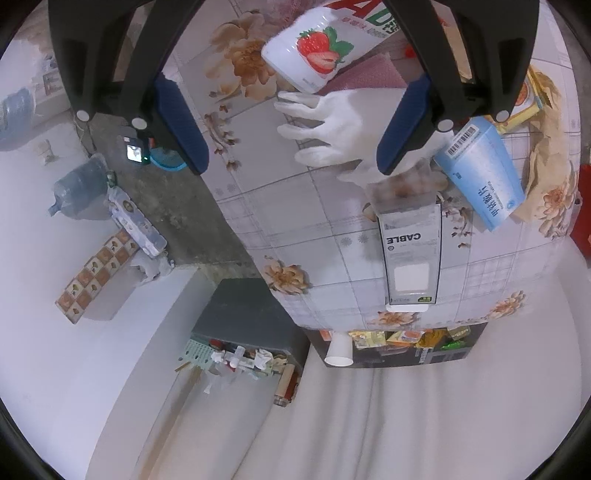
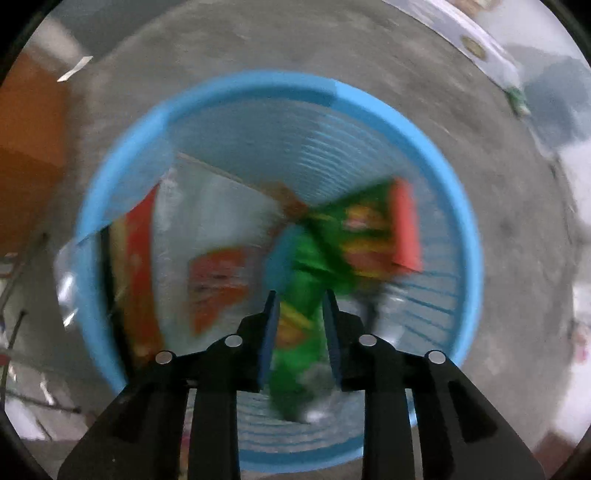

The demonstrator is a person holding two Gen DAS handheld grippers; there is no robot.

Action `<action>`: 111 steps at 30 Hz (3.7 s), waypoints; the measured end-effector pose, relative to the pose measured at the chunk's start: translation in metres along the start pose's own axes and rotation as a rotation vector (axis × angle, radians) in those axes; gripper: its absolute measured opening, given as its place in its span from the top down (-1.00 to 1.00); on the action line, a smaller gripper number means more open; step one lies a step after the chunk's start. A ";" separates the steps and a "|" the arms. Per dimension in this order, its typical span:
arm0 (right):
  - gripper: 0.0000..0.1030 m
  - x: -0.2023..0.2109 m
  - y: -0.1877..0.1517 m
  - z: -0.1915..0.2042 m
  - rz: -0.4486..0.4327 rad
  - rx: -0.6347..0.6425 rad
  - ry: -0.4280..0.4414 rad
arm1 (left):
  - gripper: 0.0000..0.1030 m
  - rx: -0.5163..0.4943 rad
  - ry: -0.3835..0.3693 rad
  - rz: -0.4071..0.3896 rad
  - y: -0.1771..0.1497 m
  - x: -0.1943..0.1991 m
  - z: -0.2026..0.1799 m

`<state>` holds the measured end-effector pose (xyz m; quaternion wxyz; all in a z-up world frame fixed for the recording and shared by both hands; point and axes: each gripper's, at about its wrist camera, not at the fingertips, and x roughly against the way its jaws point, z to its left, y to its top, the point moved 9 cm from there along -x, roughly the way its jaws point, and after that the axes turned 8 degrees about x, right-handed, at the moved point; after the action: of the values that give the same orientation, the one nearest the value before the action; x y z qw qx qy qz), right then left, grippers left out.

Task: Collect trash
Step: 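Withdraw both tools from the wastebasket back toward the table, then grasp the clear plastic bag with the right tool beside the white bottle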

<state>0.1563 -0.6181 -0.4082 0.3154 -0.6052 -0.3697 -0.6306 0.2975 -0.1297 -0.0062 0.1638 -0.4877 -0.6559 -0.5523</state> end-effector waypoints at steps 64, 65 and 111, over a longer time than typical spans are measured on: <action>0.12 0.288 -0.231 0.409 -0.149 0.105 0.763 | -0.34 -0.300 -0.069 -0.154 -0.220 0.100 0.057; 0.20 0.287 -0.230 0.412 -0.153 0.106 0.754 | -0.33 -0.295 -0.074 -0.150 -0.219 0.098 0.058; 0.92 0.292 -0.228 0.316 -0.221 0.168 0.710 | -0.43 -0.003 -0.270 0.213 -0.188 0.063 0.057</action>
<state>0.1114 -0.2153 -0.1388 0.4023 -0.2776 -0.3510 -0.7987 0.1318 -0.0346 -0.0845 0.1311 -0.6242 -0.6159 -0.4624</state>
